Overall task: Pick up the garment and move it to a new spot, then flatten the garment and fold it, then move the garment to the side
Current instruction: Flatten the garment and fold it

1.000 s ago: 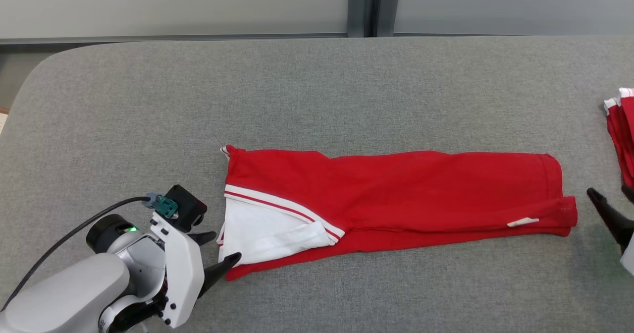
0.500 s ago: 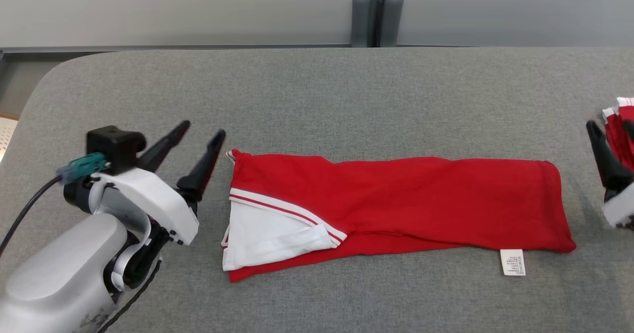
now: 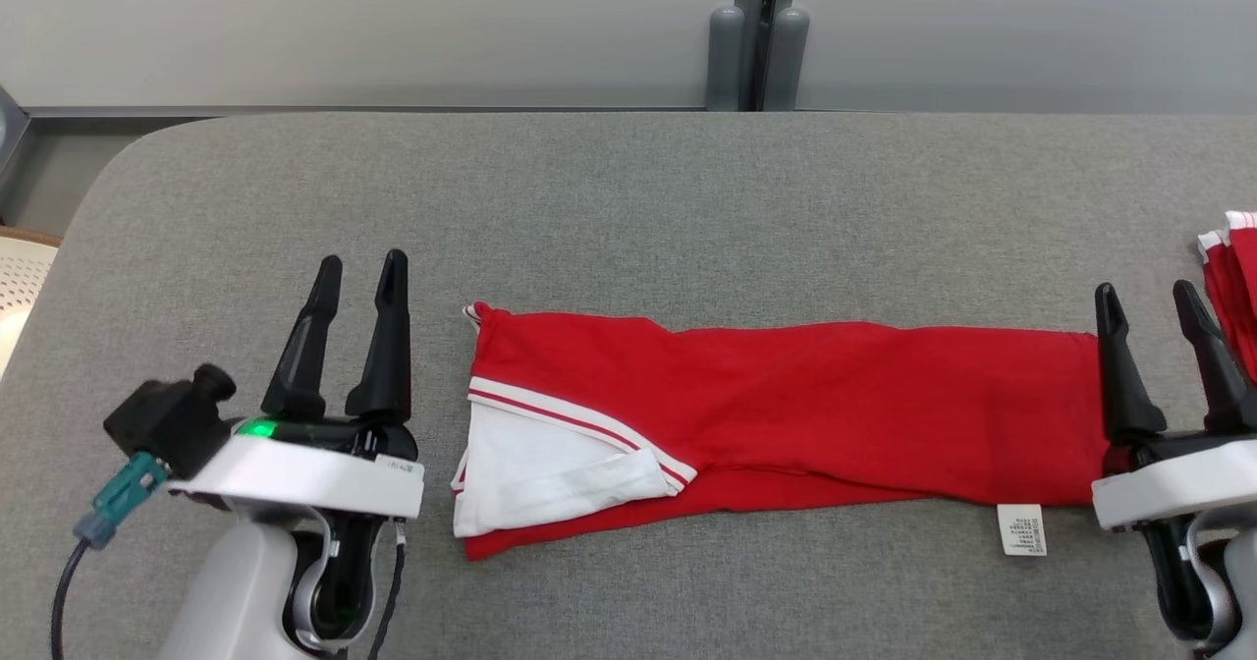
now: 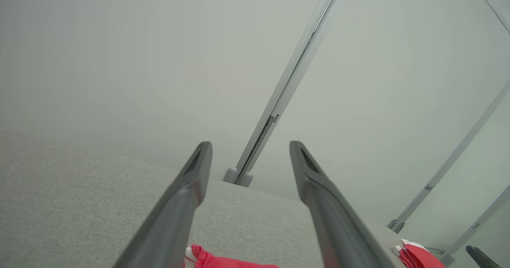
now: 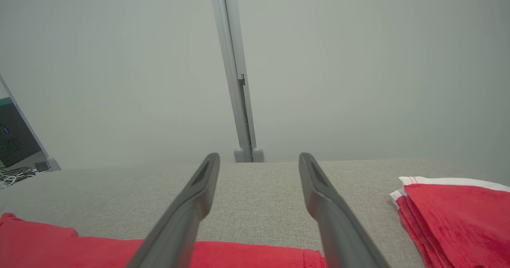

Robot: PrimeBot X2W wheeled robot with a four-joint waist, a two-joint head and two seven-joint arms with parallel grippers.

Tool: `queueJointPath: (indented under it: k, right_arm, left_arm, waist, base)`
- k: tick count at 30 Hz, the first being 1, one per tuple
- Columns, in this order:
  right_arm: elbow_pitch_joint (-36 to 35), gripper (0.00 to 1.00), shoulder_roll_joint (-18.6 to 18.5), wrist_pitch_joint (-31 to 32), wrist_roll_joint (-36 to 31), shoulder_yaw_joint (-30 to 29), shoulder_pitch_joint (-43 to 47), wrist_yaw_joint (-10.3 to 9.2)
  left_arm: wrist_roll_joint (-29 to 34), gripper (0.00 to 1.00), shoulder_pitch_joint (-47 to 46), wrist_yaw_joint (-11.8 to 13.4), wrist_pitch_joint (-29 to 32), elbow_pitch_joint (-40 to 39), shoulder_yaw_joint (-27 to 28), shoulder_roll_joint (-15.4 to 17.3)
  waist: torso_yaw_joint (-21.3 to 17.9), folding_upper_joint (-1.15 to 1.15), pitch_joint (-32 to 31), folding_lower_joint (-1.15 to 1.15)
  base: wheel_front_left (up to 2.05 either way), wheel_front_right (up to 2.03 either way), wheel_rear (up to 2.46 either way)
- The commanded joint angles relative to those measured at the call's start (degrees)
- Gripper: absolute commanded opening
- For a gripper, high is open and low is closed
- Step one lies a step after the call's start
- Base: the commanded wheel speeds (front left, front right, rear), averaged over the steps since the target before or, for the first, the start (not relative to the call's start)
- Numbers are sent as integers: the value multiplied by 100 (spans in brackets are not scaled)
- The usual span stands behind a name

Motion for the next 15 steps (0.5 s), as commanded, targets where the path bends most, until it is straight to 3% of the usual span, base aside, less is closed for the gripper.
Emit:
queueJointPath:
  k: [1, 4, 7, 11, 15]
  right_arm:
    - [-153, 100, 164, -2, -260, -157, 209, 0]
    - [-302, 100, 404, -3, -519, -312, 470, 0]
    - [-380, 100, 607, -3, -679, -450, 648, 0]
    - [-196, 100, 810, -3, -816, -672, 780, 0]
    - [268, 100, 1000, -3, -534, -1045, 684, 0]
  left_arm:
    - [455, 100, 255, -171, -7, -44, 440, -273]
    - [1133, 100, 547, -307, -8, -231, 1026, -603]
    - [1564, 100, 838, -345, -7, -305, 1276, -774]
    - [1549, 100, 1015, -352, -8, -275, 1142, -813]
    - [1510, 100, 1050, -347, -8, -259, 961, -803]
  waist:
    - [11, 0, -3, 0]
    - [19, 0, -6, 0]
    - [11, 0, -24, 0]
    - [4, 0, -37, 0]
    - [39, 0, 4, 0]
  base:
    - [0, 0, 0]
    - [0, 0, 0]
    - [0, 0, 0]
    - [0, 0, 0]
    - [0, 0, 0]
